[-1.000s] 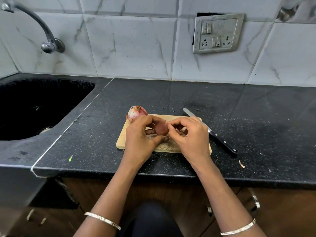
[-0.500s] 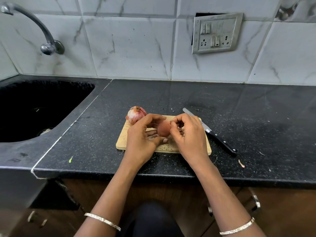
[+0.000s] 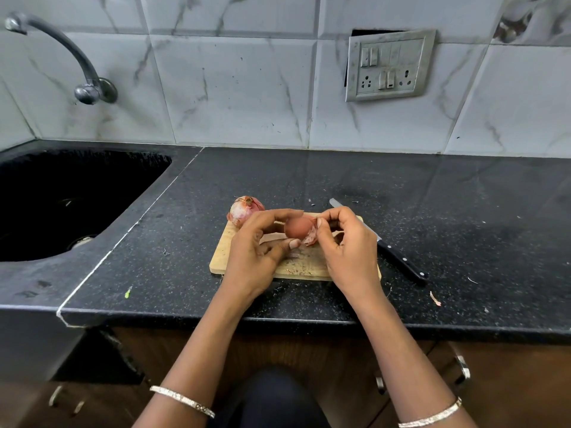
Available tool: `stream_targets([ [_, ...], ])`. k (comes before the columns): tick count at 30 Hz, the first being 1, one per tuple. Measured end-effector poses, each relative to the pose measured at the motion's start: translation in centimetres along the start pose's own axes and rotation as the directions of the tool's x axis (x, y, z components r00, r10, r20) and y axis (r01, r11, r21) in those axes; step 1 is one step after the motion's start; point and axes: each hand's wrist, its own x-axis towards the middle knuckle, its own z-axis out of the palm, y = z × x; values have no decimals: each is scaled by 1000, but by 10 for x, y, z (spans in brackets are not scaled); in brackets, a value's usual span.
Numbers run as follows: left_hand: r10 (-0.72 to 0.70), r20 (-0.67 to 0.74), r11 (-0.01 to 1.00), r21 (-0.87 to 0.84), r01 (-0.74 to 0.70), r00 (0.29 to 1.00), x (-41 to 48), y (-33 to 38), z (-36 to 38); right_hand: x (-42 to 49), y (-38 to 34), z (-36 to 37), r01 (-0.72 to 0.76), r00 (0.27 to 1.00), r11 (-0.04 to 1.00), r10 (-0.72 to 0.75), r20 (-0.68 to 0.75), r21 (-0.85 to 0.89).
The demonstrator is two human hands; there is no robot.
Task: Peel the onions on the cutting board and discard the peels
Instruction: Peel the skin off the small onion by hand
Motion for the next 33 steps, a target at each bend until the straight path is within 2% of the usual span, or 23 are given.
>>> stream_targets([
  [9,-119,-77,982,-160,105,990,0,-2,0,1,0,-3,-88,993,996,86,-81,-18],
  [15,-149,-96,978,-162,132,984,0,-6,0,0,0,-2,-63,994,998,61,-94,-23],
  [23,-181,-83,964,-212,160,980,-2,-4,2,0,2,-3,-80,979,972,34,-202,-221],
  [26,-157,-75,977,-156,143,985,-1,-3,3,0,1,-2,19,990,981,-45,-130,-195],
  [29,-131,-75,988,-98,123,989,-1,-1,4,0,-2,-2,134,990,988,-136,-25,-75],
  [33,-111,-53,993,-52,108,992,-1,-3,2,0,-2,-1,175,984,985,-175,27,3],
])
